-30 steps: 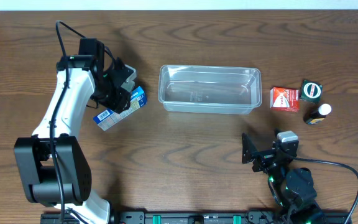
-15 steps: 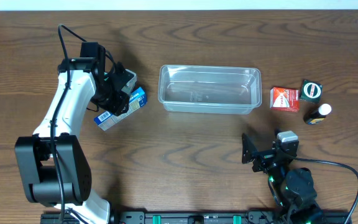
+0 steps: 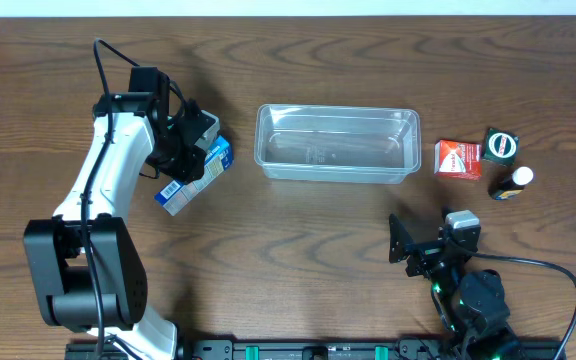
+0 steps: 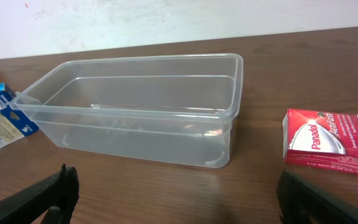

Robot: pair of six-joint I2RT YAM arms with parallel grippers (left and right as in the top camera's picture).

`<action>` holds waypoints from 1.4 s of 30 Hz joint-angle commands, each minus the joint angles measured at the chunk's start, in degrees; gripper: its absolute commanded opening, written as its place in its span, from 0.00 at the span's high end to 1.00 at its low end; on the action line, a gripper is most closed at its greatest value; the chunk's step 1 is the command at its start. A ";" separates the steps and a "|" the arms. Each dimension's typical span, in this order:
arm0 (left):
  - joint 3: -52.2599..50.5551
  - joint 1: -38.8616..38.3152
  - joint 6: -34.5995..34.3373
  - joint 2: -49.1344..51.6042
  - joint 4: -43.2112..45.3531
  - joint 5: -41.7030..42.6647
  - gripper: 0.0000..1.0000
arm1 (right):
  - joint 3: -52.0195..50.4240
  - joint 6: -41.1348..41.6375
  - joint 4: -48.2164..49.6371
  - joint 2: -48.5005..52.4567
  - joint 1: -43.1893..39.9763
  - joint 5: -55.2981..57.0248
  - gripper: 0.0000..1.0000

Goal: Pack container
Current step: 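Lift the blue box with the left gripper over the clear container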

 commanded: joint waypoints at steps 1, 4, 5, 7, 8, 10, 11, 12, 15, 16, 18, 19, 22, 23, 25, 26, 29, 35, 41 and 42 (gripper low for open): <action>-0.33 -0.09 0.13 0.52 0.26 -0.68 0.70 | -0.22 -0.74 0.02 -0.09 0.26 0.17 0.01; -0.33 -0.09 0.13 0.52 0.33 -1.33 0.71 | -0.22 -0.74 0.02 -0.09 0.26 0.17 0.01; -0.33 -0.09 0.13 0.52 0.33 -1.51 0.72 | -0.22 -0.74 0.02 -0.09 0.26 0.17 0.01; -0.33 -0.09 0.13 0.52 0.37 -1.70 0.72 | -0.22 -0.74 0.02 -0.09 0.26 0.17 0.01; -0.33 -0.09 0.13 0.52 0.48 -1.70 0.73 | -0.22 -0.74 0.02 -0.09 0.26 0.17 0.01; -0.33 -0.09 0.13 0.52 0.63 -1.70 0.73 | -0.24 -0.74 0.02 -0.09 0.26 0.17 0.01; -0.33 -0.09 0.13 0.52 0.70 -1.70 0.74 | -0.24 -0.74 0.02 -0.09 0.26 0.17 0.01; -0.33 -0.09 0.13 0.52 0.74 -1.70 0.75 | -0.22 -0.74 0.02 -0.09 0.26 0.17 0.01; -0.33 -0.09 0.11 0.52 0.90 -1.70 0.80 | -0.24 -0.74 0.02 -0.09 0.26 0.17 0.01; -0.33 -0.09 0.11 0.52 0.94 -1.73 0.81 | -0.22 -0.74 0.02 -0.09 0.26 0.17 0.01; -0.33 -0.09 0.11 0.52 1.14 -1.73 0.81 | -0.22 -0.74 0.02 -0.09 0.26 0.17 0.01; -0.33 -0.09 0.11 0.50 1.20 -1.73 0.81 | -0.24 -0.74 0.02 -0.09 0.26 0.17 0.01; -0.22 -0.09 0.11 0.22 1.36 -1.73 0.82 | -0.22 -0.74 0.02 -0.09 0.26 0.17 0.01; 0.07 -0.09 0.11 0.02 1.33 -1.73 0.81 | -0.24 -0.74 0.02 -0.09 0.26 0.17 0.01; 1.11 -0.09 -0.13 -0.68 1.31 -1.77 0.81 | -0.24 -0.74 0.02 -0.09 0.26 0.17 0.01; 1.81 -0.09 -0.15 -1.20 1.29 -1.88 0.81 | -0.24 -0.74 0.02 -0.09 0.26 0.17 0.01; 4.39 -0.31 -0.13 -3.65 1.36 -1.95 0.86 | -0.22 -0.74 0.02 -0.09 0.26 0.17 0.01; 9.86 -2.62 -0.11 -10.23 2.40 -2.01 0.88 | -0.22 -0.74 0.02 -0.09 0.26 0.17 0.01; 10.73 -7.50 -0.07 -16.35 7.96 -2.14 0.88 | -0.24 -0.74 0.02 -0.09 0.26 0.17 0.01; 10.73 -8.48 -0.07 -17.27 9.11 -2.12 0.88 | -0.24 -0.74 0.02 -0.09 0.26 0.17 0.01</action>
